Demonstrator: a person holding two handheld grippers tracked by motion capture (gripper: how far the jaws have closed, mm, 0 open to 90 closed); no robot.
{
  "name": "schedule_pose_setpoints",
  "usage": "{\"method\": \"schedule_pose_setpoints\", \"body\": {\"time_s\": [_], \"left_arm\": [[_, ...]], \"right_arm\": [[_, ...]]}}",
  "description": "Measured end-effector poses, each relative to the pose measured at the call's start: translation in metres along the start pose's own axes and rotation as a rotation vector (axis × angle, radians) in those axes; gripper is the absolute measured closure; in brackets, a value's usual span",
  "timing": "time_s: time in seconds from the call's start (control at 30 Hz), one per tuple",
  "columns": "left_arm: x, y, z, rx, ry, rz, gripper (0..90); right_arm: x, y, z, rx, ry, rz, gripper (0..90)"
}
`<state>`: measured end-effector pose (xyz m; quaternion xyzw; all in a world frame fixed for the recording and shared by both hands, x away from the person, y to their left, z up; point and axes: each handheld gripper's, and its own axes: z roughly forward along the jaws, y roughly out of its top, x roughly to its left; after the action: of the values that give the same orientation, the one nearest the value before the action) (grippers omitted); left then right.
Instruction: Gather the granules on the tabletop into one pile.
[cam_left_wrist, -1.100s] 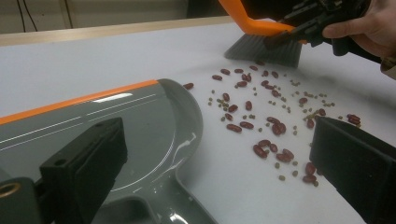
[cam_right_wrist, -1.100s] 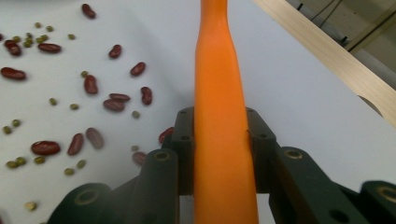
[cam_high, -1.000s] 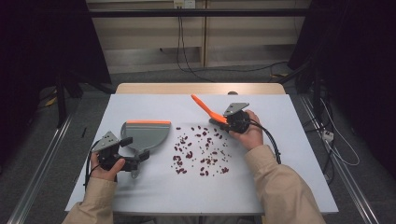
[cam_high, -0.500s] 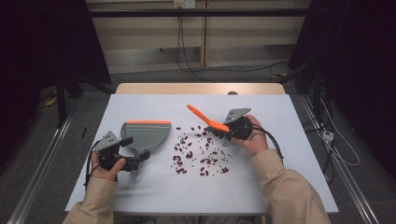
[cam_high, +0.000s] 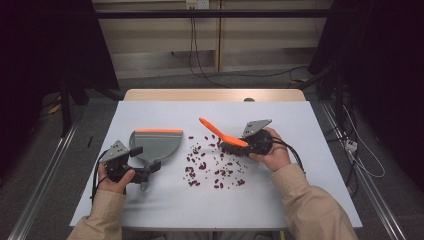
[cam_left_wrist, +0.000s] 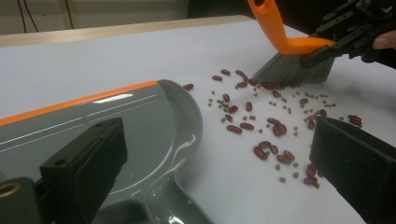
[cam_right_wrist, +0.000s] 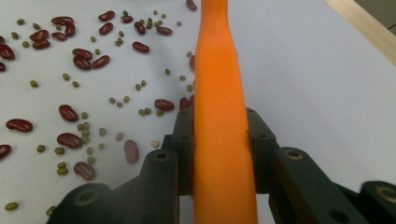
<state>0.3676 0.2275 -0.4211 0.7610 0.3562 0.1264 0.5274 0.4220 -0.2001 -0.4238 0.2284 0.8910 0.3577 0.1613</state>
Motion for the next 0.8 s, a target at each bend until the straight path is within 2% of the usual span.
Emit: {"method": "schedule_pose_setpoints", "body": {"time_s": [0.07, 0.1, 0.17, 0.37, 0.5, 0.6, 0.67, 0.8], "left_arm": [[0.0, 0.0, 0.0, 0.0, 0.0, 0.001, 3.8], [-0.001, 0.001, 0.0, -0.001, 0.0, 0.001, 3.8], [-0.001, 0.001, 0.0, -0.002, 0.0, 0.002, 3.8], [-0.001, 0.001, 0.002, 0.001, -0.004, 0.0, 3.8], [0.0, 0.001, 0.002, -0.005, -0.005, -0.006, 3.8], [0.0, 0.001, 0.002, -0.003, -0.006, -0.006, 3.8], [0.0, 0.001, 0.002, -0.003, -0.009, -0.007, 3.8], [0.001, 0.0, 0.003, -0.004, -0.013, -0.009, 3.8]], "right_arm": [[-0.001, 0.001, -0.002, -0.011, -0.012, -0.001, 71.5], [-0.006, 0.002, -0.005, -0.054, -0.016, 0.034, 71.5], [-0.01, 0.004, -0.006, -0.063, -0.028, 0.05, 71.5], [-0.022, 0.008, -0.001, -0.07, -0.068, 0.056, 71.5], [-0.033, 0.012, 0.012, -0.071, -0.09, 0.072, 71.5], [-0.04, 0.016, 0.024, -0.07, -0.113, 0.067, 71.5], [-0.043, 0.019, 0.03, -0.084, -0.118, 0.074, 71.5], [-0.046, 0.029, 0.047, -0.066, -0.112, 0.04, 71.5]]}}
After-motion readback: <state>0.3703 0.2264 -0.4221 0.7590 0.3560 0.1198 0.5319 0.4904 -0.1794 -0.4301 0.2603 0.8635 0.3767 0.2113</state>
